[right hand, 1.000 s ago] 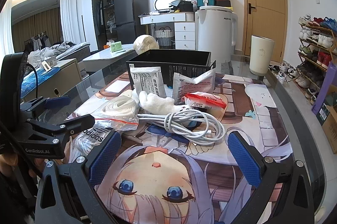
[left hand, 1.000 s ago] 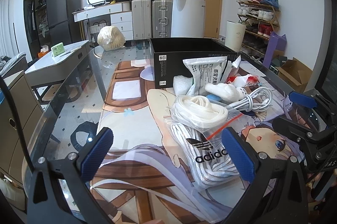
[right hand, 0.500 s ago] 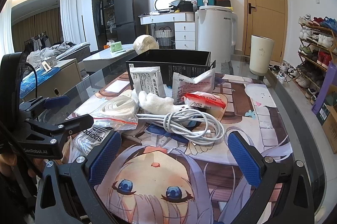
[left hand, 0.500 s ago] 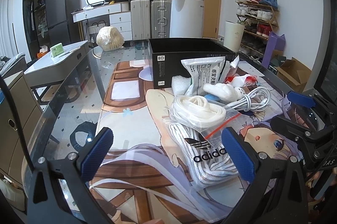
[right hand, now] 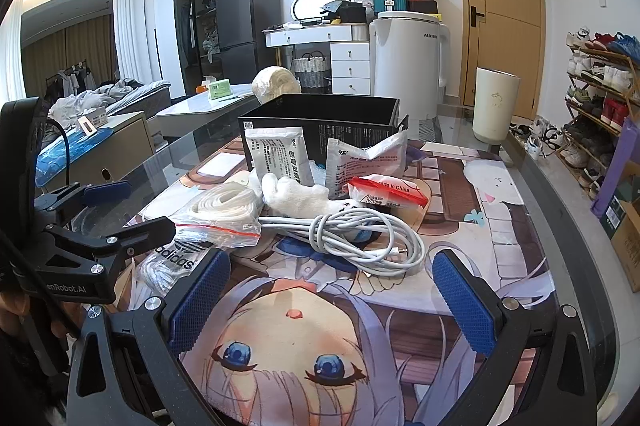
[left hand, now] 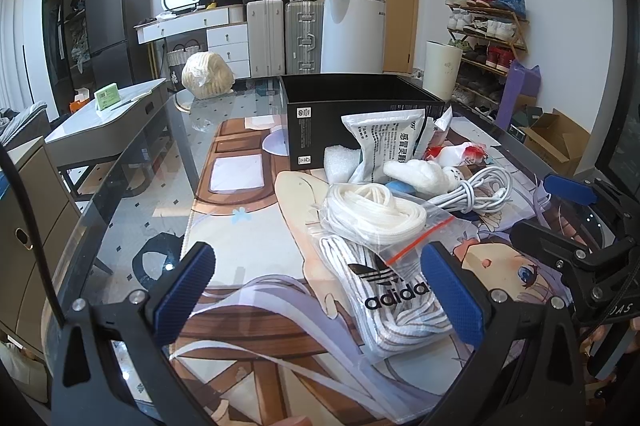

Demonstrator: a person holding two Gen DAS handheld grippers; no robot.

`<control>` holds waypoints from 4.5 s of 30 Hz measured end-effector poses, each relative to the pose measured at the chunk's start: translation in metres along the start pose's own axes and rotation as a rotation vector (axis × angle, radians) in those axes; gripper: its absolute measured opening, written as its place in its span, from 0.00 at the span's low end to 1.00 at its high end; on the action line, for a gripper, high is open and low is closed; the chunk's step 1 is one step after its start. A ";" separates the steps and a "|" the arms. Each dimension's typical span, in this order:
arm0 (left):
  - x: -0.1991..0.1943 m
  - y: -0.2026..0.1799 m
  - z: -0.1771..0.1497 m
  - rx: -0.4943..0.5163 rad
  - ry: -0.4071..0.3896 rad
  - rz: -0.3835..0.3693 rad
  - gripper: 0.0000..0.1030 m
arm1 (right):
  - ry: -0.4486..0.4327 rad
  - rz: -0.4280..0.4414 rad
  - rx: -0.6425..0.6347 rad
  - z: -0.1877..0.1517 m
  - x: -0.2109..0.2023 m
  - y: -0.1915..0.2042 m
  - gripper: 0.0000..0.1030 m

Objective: Organize soft objects

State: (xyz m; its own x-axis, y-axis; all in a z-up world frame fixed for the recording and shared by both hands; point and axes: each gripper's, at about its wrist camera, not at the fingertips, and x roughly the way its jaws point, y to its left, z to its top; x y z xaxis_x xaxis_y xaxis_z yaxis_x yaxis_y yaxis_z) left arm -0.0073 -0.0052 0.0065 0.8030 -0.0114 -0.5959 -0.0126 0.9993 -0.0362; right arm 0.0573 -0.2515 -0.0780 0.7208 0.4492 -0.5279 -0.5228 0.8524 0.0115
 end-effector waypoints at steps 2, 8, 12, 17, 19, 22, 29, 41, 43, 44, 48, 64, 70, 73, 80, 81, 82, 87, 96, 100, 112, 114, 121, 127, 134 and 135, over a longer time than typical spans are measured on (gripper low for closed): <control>0.000 0.000 0.000 -0.001 -0.001 -0.001 1.00 | -0.001 -0.001 0.000 0.000 0.003 -0.001 1.00; 0.000 0.000 0.000 -0.001 -0.001 0.000 1.00 | 0.000 0.000 0.000 0.000 0.001 -0.001 1.00; 0.000 0.000 0.000 -0.001 -0.001 0.000 1.00 | 0.001 -0.001 0.000 0.000 0.000 -0.001 1.00; 0.000 -0.001 -0.001 -0.001 -0.002 0.000 1.00 | 0.003 -0.003 -0.001 0.000 0.000 0.000 1.00; 0.000 -0.001 -0.001 0.000 -0.002 0.001 1.00 | 0.003 -0.003 -0.001 0.000 0.000 0.000 1.00; 0.000 -0.001 -0.001 -0.001 -0.002 0.000 1.00 | 0.002 -0.003 -0.001 0.000 0.001 0.000 1.00; 0.002 -0.003 0.000 0.000 -0.002 -0.014 1.00 | 0.005 -0.014 0.011 0.000 -0.002 -0.005 1.00; 0.007 -0.009 -0.002 0.025 0.017 -0.049 1.00 | 0.010 -0.038 0.008 0.003 -0.003 -0.009 1.00; 0.009 -0.010 -0.002 0.030 0.026 -0.058 1.00 | 0.019 -0.039 0.005 0.004 -0.001 -0.011 1.00; 0.009 -0.011 -0.002 0.031 0.029 -0.064 1.00 | 0.024 -0.039 0.005 0.005 0.000 -0.012 1.00; 0.013 -0.014 -0.002 0.038 0.042 -0.080 1.00 | 0.051 -0.043 -0.001 0.007 0.007 -0.016 1.00; 0.026 -0.021 -0.006 0.058 0.077 -0.070 1.00 | 0.108 -0.029 -0.026 0.013 0.028 -0.023 1.00; 0.035 -0.026 -0.008 0.070 0.114 -0.106 1.00 | 0.165 -0.001 -0.040 0.015 0.042 -0.021 1.00; 0.038 -0.027 -0.008 0.070 0.126 -0.108 1.00 | 0.195 -0.008 -0.039 0.017 0.049 -0.022 1.00; 0.044 -0.023 -0.007 0.058 0.151 -0.101 1.00 | 0.265 0.021 -0.037 0.020 0.062 -0.022 1.00; 0.044 -0.022 -0.007 0.054 0.153 -0.106 1.00 | 0.269 0.017 -0.040 0.021 0.064 -0.020 1.00; 0.045 -0.021 -0.007 0.051 0.154 -0.111 1.00 | 0.273 0.013 -0.043 0.022 0.065 -0.019 1.00; 0.044 -0.017 -0.007 0.038 0.149 -0.115 0.97 | 0.280 -0.011 -0.078 0.028 0.073 -0.010 0.99; 0.040 -0.006 -0.008 0.026 0.105 -0.129 0.52 | 0.289 -0.028 -0.073 0.030 0.078 -0.012 0.80; 0.036 -0.003 -0.007 0.023 0.092 -0.129 0.46 | 0.278 -0.016 -0.072 0.029 0.074 -0.012 0.78; 0.022 -0.002 -0.001 0.002 0.054 -0.149 0.43 | 0.217 -0.014 -0.061 0.024 0.057 -0.014 0.74; 0.017 -0.003 0.001 0.006 0.037 -0.155 0.43 | 0.204 -0.017 -0.054 0.023 0.052 -0.016 0.74; 0.004 -0.001 0.008 -0.005 -0.003 -0.158 0.43 | 0.123 -0.021 -0.029 0.024 0.026 -0.022 0.74; -0.009 0.003 0.018 -0.021 -0.041 -0.163 0.43 | 0.062 -0.026 -0.019 0.033 0.008 -0.022 0.74; -0.021 0.015 0.030 -0.047 -0.087 -0.154 0.43 | 0.002 -0.031 -0.006 0.046 -0.006 -0.024 0.74; -0.023 0.017 0.031 -0.051 -0.095 -0.150 0.43 | -0.003 -0.032 -0.005 0.048 -0.007 -0.025 0.74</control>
State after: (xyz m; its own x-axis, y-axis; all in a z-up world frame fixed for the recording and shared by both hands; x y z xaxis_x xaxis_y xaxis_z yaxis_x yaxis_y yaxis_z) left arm -0.0075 0.0129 0.0439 0.8506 -0.1541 -0.5027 0.0832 0.9835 -0.1607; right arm 0.0868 -0.2629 -0.0341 0.7387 0.4227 -0.5250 -0.5015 0.8651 -0.0092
